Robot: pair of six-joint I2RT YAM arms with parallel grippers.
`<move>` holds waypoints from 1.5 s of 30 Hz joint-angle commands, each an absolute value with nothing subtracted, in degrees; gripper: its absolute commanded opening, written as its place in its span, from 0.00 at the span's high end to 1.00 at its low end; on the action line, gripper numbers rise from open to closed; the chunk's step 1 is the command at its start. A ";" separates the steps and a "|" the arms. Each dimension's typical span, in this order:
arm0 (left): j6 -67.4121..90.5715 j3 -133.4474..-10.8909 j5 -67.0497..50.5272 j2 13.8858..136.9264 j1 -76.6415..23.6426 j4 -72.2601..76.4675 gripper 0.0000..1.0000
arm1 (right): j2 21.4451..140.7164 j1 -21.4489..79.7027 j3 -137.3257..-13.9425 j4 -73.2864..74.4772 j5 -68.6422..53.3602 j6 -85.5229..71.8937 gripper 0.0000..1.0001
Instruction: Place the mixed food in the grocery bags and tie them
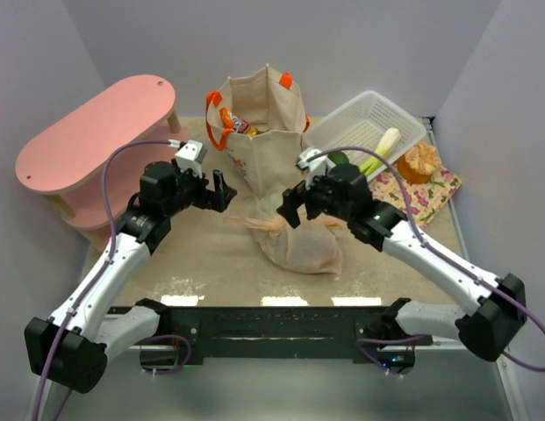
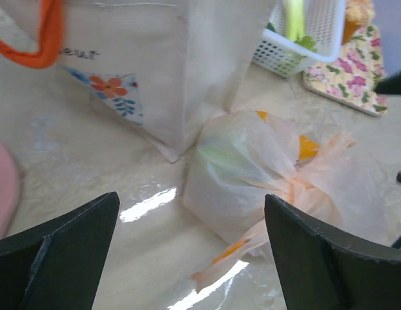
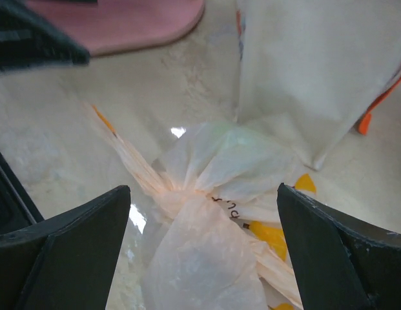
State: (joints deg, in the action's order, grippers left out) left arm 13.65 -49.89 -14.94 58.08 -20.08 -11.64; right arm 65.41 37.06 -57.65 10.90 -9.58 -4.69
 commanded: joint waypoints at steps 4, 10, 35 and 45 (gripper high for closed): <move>6.68 -53.17 -14.59 58.80 -14.86 -16.26 0.00 | 73.73 48.85 -57.31 17.58 6.48 3.87 0.02; 4.66 -53.35 -12.93 58.36 -13.80 -15.56 0.00 | 82.15 51.15 -58.44 20.56 19.65 3.78 0.02; 6.24 -45.26 3.35 49.04 -12.48 -10.81 0.00 | 93.14 47.65 -116.17 13.73 22.50 11.51 1.00; 6.59 -44.21 0.26 48.69 -12.48 -10.02 0.00 | 119.35 36.39 -130.72 0.27 8.97 14.84 1.00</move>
State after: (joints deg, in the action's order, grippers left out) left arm 5.56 -44.95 1.48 49.19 -12.86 -12.88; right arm 116.49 37.74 -132.94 7.97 13.47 10.26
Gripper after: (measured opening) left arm 0.996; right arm 0.037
